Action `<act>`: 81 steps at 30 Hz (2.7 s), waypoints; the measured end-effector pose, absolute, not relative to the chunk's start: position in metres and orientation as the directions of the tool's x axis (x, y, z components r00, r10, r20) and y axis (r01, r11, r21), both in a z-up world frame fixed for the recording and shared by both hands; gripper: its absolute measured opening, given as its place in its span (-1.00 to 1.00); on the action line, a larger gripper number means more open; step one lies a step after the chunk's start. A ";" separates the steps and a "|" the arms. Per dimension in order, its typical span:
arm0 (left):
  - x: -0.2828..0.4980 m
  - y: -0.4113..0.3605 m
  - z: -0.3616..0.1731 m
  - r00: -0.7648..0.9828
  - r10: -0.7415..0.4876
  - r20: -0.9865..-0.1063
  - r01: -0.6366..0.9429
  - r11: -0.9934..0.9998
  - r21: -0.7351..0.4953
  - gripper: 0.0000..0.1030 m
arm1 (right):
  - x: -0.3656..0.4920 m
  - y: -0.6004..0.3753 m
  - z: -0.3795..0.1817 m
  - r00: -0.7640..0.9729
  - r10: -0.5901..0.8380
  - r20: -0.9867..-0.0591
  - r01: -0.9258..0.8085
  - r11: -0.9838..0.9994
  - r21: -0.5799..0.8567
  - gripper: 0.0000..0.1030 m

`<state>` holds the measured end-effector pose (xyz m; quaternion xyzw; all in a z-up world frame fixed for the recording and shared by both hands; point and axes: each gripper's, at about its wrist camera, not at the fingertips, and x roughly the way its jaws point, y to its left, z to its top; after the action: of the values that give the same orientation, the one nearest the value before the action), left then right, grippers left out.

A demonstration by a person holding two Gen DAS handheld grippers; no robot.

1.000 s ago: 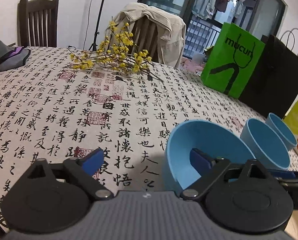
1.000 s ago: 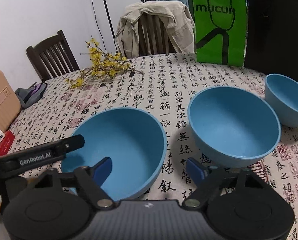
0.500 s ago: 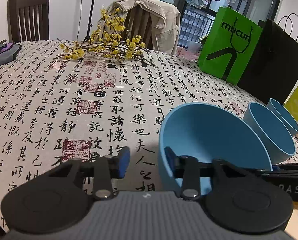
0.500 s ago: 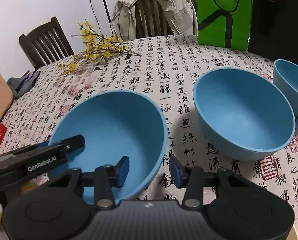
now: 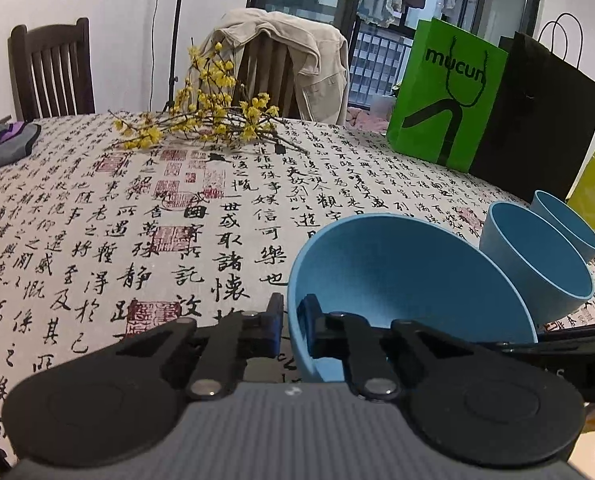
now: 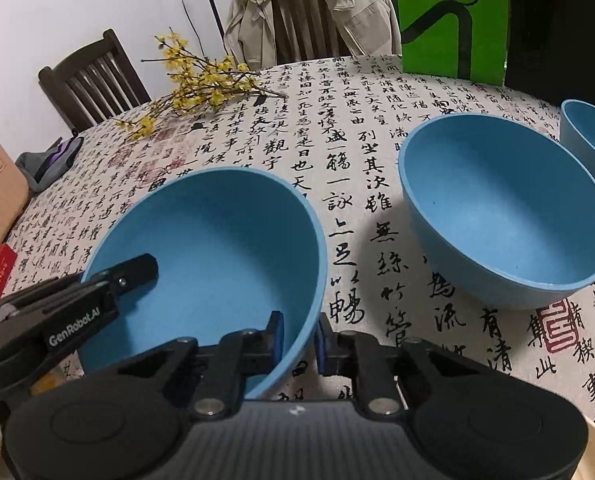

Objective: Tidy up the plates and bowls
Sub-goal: 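Lift the held blue bowl with both tools and carry it across the table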

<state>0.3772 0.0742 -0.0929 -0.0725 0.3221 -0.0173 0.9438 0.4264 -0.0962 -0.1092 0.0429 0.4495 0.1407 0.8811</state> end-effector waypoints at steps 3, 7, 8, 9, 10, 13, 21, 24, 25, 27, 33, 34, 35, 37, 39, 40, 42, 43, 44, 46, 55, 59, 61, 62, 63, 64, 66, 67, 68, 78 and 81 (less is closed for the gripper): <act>0.375 0.072 -0.090 0.805 -0.065 -0.590 -0.014 0.992 -0.129 -0.77 | 0.423 -0.095 -0.108 0.565 0.292 -0.772 -0.215 0.955 0.203 -0.72; 0.374 0.072 -0.089 0.809 -0.062 -0.584 -0.013 0.992 -0.124 -0.77 | 0.420 -0.098 -0.108 0.575 0.293 -0.764 -0.203 0.956 0.213 -0.72; 0.374 0.072 -0.089 0.809 -0.062 -0.584 -0.013 0.992 -0.122 -0.77 | 0.420 -0.099 -0.109 0.576 0.296 -0.762 -0.198 0.955 0.221 -0.72; 0.374 0.072 -0.089 0.810 -0.060 -0.583 -0.013 0.993 -0.121 -0.77 | 0.420 -0.100 -0.109 0.576 0.300 -0.760 -0.194 0.954 0.230 -0.72; 0.374 0.072 -0.089 0.811 -0.061 -0.581 -0.013 0.992 -0.123 -0.77 | 0.420 -0.101 -0.110 0.578 0.304 -0.757 -0.190 0.953 0.237 -0.72; 0.372 0.073 -0.088 0.816 -0.062 -0.574 -0.012 0.992 -0.124 -0.77 | 0.418 -0.102 -0.109 0.587 0.309 -0.748 -0.185 0.951 0.247 -0.72; 0.365 0.069 -0.080 0.839 -0.058 -0.541 -0.005 0.993 -0.114 -0.77 | 0.409 -0.105 -0.102 0.624 0.313 -0.716 -0.173 0.949 0.263 -0.72; 0.360 0.069 -0.076 0.848 -0.059 -0.526 -0.002 0.993 -0.115 -0.77 | 0.404 -0.106 -0.098 0.648 0.308 -0.697 -0.168 0.950 0.264 -0.72; 0.359 0.069 -0.075 0.851 -0.058 -0.521 -0.001 0.994 -0.113 -0.77 | 0.402 -0.107 -0.097 0.651 0.310 -0.693 -0.166 0.949 0.268 -0.72; 0.356 0.068 -0.071 0.857 -0.057 -0.512 -0.001 0.994 -0.113 -0.77 | 0.400 -0.108 -0.095 0.659 0.314 -0.684 -0.163 0.947 0.277 -0.72; 0.348 0.070 -0.060 0.870 -0.060 -0.490 -0.002 0.992 -0.125 -0.77 | 0.391 -0.107 -0.087 0.691 0.316 -0.650 -0.170 0.945 0.279 -0.72; 0.346 0.070 -0.057 0.872 -0.057 -0.485 -0.004 0.992 -0.123 -0.77 | 0.390 -0.107 -0.085 0.695 0.318 -0.645 -0.172 0.944 0.280 -0.72; 0.345 0.070 -0.055 0.875 -0.053 -0.481 -0.006 0.993 -0.120 -0.77 | 0.388 -0.107 -0.084 0.697 0.321 -0.641 -0.175 0.943 0.282 -0.72; 0.342 0.070 -0.051 0.881 -0.048 -0.471 -0.010 0.993 -0.119 -0.77 | 0.386 -0.107 -0.081 0.702 0.327 -0.633 -0.179 0.941 0.288 -0.72; 0.338 0.070 -0.046 0.883 -0.044 -0.468 -0.012 0.993 -0.117 -0.77 | 0.383 -0.107 -0.078 0.707 0.333 -0.624 -0.184 0.938 0.292 -0.72; 0.337 0.070 -0.044 0.884 -0.045 -0.465 -0.012 0.993 -0.118 -0.77 | 0.381 -0.107 -0.077 0.709 0.337 -0.620 -0.187 0.937 0.295 -0.72; 0.333 0.071 -0.040 0.887 -0.042 -0.459 -0.013 0.993 -0.117 -0.77 | 0.378 -0.107 -0.075 0.712 0.346 -0.611 -0.195 0.934 0.301 -0.72; 0.330 0.072 -0.038 0.889 -0.041 -0.457 -0.014 0.993 -0.117 -0.77 | 0.377 -0.107 -0.075 0.713 0.351 -0.608 -0.199 0.932 0.304 -0.72; 0.328 0.072 -0.036 0.890 -0.040 -0.454 -0.014 0.993 -0.115 -0.77 | 0.376 -0.107 -0.074 0.713 0.355 -0.604 -0.202 0.930 0.308 -0.72; 0.322 0.073 -0.033 0.894 -0.036 -0.446 -0.015 0.994 -0.111 -0.77 | 0.373 -0.106 -0.073 0.715 0.364 -0.598 -0.211 0.927 0.312 -0.72; 0.300 0.080 -0.021 0.907 -0.008 -0.421 -0.042 0.993 -0.107 -0.77 | 0.359 -0.100 -0.065 0.719 0.403 -0.566 -0.254 0.911 0.325 -0.72; 0.290 0.084 -0.018 0.911 0.006 -0.412 -0.055 0.993 -0.108 -0.77 | 0.352 -0.097 -0.063 0.719 0.418 -0.556 -0.271 0.904 0.330 -0.72; 0.287 0.087 -0.017 0.913 0.010 -0.409 -0.060 0.992 -0.110 -0.77 | 0.349 -0.095 -0.062 0.718 0.425 -0.551 -0.280 0.901 0.330 -0.72; 0.285 0.089 -0.017 0.913 0.012 -0.407 -0.063 0.992 -0.112 -0.77 | 0.348 -0.094 -0.061 0.717 0.429 -0.549 -0.284 0.900 0.331 -0.72; 0.282 0.090 -0.016 0.914 0.014 -0.406 -0.064 0.992 -0.112 -0.77 | 0.347 -0.093 -0.061 0.717 0.431 -0.548 -0.287 0.899 0.332 -0.72; 0.280 0.091 -0.016 0.915 0.016 -0.404 -0.066 0.992 -0.112 -0.77 | 0.345 -0.092 -0.060 0.716 0.434 -0.546 -0.291 0.897 0.332 -0.72; 0.274 0.093 -0.014 0.917 0.021 -0.398 -0.070 0.991 -0.111 -0.77 | 0.342 -0.090 -0.059 0.714 0.441 -0.544 -0.298 0.894 0.334 -0.72; 0.272 0.094 -0.014 0.918 0.023 -0.396 -0.073 0.991 -0.110 -0.77 | 0.341 -0.089 -0.059 0.714 0.445 -0.541 -0.303 0.892 0.335 -0.72; 0.270 0.095 -0.014 0.919 0.026 -0.394 -0.076 0.991 -0.110 -0.77 | 0.339 -0.087 -0.058 0.713 0.449 -0.539 -0.307 0.890 0.336 -0.72; 0.242 0.113 -0.013 0.921 0.067 -0.384 -0.120 0.986 -0.115 -0.77 | 0.324 -0.071 -0.058 0.692 0.492 -0.528 -0.355 0.869 0.345 -0.72; 0.234 0.118 -0.015 0.921 0.079 -0.382 -0.133 0.984 -0.118 -0.77 | 0.319 -0.066 -0.058 0.684 0.501 -0.531 -0.368 0.865 0.342 -0.72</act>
<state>0.2338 0.1184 -0.0151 -0.0711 0.1917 0.0543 0.9774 0.3189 -0.0660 -0.0582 0.1045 0.3185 0.2382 0.9115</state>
